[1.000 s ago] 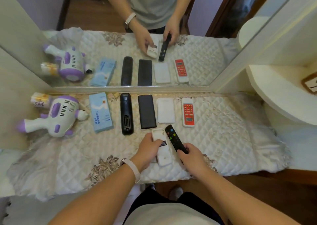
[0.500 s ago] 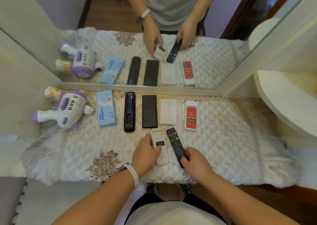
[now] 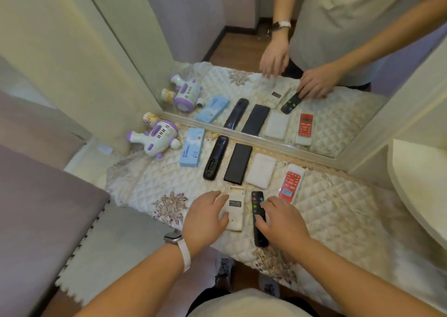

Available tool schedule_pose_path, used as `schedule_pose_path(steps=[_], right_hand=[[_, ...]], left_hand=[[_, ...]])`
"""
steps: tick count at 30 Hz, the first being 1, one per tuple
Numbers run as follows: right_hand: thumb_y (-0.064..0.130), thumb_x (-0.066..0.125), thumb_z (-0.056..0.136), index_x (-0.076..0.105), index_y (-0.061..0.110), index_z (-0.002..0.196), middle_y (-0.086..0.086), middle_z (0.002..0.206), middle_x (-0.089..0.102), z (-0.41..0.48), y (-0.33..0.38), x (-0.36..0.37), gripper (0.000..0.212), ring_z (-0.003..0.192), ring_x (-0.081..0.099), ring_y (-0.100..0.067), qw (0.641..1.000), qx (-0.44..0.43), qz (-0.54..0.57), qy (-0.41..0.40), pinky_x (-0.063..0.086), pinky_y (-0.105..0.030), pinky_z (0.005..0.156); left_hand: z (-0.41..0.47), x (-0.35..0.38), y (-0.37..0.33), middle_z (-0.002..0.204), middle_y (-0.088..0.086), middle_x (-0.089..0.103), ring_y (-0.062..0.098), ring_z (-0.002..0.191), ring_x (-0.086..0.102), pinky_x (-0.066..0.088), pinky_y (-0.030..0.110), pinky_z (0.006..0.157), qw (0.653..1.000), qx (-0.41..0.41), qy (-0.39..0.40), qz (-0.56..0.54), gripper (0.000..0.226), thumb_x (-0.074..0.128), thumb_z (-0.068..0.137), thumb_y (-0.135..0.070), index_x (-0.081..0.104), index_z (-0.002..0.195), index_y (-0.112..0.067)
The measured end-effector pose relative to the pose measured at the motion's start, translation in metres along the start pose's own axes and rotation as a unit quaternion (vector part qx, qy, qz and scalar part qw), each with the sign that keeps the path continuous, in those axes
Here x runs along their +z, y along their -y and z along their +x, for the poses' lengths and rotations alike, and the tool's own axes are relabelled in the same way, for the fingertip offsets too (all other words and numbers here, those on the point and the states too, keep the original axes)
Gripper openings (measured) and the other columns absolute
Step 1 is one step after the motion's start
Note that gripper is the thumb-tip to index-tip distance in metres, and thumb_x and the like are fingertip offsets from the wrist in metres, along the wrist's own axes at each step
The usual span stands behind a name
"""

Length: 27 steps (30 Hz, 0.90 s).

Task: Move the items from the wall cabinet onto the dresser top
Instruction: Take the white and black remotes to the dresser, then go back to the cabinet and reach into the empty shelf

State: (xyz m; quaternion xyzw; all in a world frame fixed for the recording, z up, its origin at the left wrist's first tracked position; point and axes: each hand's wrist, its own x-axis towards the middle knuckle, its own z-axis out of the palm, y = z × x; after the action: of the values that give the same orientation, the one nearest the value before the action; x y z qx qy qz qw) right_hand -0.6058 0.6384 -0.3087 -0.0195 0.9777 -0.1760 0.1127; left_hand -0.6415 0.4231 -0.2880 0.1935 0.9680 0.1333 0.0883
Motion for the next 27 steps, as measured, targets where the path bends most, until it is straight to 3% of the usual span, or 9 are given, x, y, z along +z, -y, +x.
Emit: schedule_pose_path(steps=[3, 6, 14, 18, 27], right_hand=[[0.047, 0.045, 0.088, 0.063, 0.020, 0.121, 0.000, 0.123, 0.060, 0.005, 0.008, -0.010, 0.047, 0.111, 0.054, -0.024, 0.996, -0.087, -0.020, -0.010, 0.049, -0.039, 0.086], [0.048, 0.048, 0.081, 0.068, 0.019, 0.110, -0.003, 0.113, 0.066, 0.007, 0.027, -0.018, 0.046, 0.102, 0.060, -0.026, 0.986, -0.161, -0.029, -0.024, 0.053, -0.042, 0.079], [0.045, 0.055, 0.079, 0.067, 0.015, 0.108, -0.005, 0.107, 0.066, 0.008, 0.120, -0.034, 0.044, 0.097, 0.061, -0.028, 0.930, -0.365, -0.024, -0.040, 0.053, -0.042, 0.076], [0.045, 0.054, 0.080, 0.067, 0.016, 0.109, -0.004, 0.107, 0.066, -0.004, 0.171, -0.040, 0.044, 0.099, 0.061, -0.027, 0.904, -0.423, -0.037, -0.048, 0.052, -0.041, 0.078], [0.051, 0.045, 0.087, 0.059, 0.019, 0.126, -0.002, 0.126, 0.060, -0.060, 0.322, -0.024, 0.053, 0.119, 0.053, -0.025, 0.837, -0.537, -0.091, -0.054, 0.046, -0.040, 0.094]], left_hand=[[-0.018, -0.011, -0.004, 0.123, 0.010, 0.064, 0.030, 0.110, 0.062, 0.051, 0.046, 0.090, 0.998, -0.010, -0.021, 0.054, 0.047, 0.049, 0.083, -0.041, 0.064, 0.121, -0.017], [-0.041, -0.025, -0.006, 0.127, 0.011, 0.062, 0.033, 0.116, 0.059, 0.049, 0.052, 0.096, 0.996, -0.040, -0.047, 0.069, 0.047, 0.050, 0.085, -0.041, 0.062, 0.123, -0.017], [-0.128, -0.066, 0.015, 0.133, 0.005, 0.059, 0.027, 0.126, 0.052, 0.038, 0.049, 0.107, 0.972, -0.147, -0.143, 0.118, 0.047, 0.054, 0.085, -0.039, 0.059, 0.129, -0.020], [-0.172, -0.086, 0.035, 0.128, 0.006, 0.061, 0.027, 0.122, 0.052, 0.031, 0.045, 0.108, 0.957, -0.170, -0.188, 0.139, 0.046, 0.052, 0.086, -0.040, 0.060, 0.125, -0.019], [-0.315, -0.119, 0.095, 0.128, 0.004, 0.062, 0.026, 0.123, 0.054, 0.037, 0.048, 0.107, 0.916, -0.259, -0.263, 0.158, 0.044, 0.052, 0.088, -0.041, 0.061, 0.126, -0.019]])
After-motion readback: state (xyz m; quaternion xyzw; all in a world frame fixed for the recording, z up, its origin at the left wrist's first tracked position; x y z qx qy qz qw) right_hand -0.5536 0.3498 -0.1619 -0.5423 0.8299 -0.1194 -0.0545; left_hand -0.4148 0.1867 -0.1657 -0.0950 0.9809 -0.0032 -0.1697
